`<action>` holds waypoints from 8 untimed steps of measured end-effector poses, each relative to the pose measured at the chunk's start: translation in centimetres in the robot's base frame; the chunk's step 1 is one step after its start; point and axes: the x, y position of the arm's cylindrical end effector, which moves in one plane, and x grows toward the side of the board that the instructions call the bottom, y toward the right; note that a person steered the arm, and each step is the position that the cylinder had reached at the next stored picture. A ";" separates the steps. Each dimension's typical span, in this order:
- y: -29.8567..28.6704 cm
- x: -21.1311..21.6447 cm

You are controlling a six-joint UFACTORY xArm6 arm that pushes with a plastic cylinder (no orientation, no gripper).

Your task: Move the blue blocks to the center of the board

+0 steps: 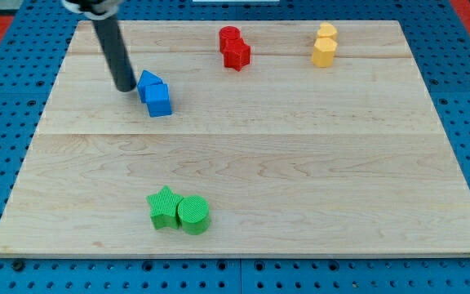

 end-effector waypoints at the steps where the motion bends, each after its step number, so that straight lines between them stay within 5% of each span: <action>1: 3.4 1.3; 3: -0.1 3.1; 5: 11.9 5.4; 7: 0.0 3.8; 8: 1.2 -1.3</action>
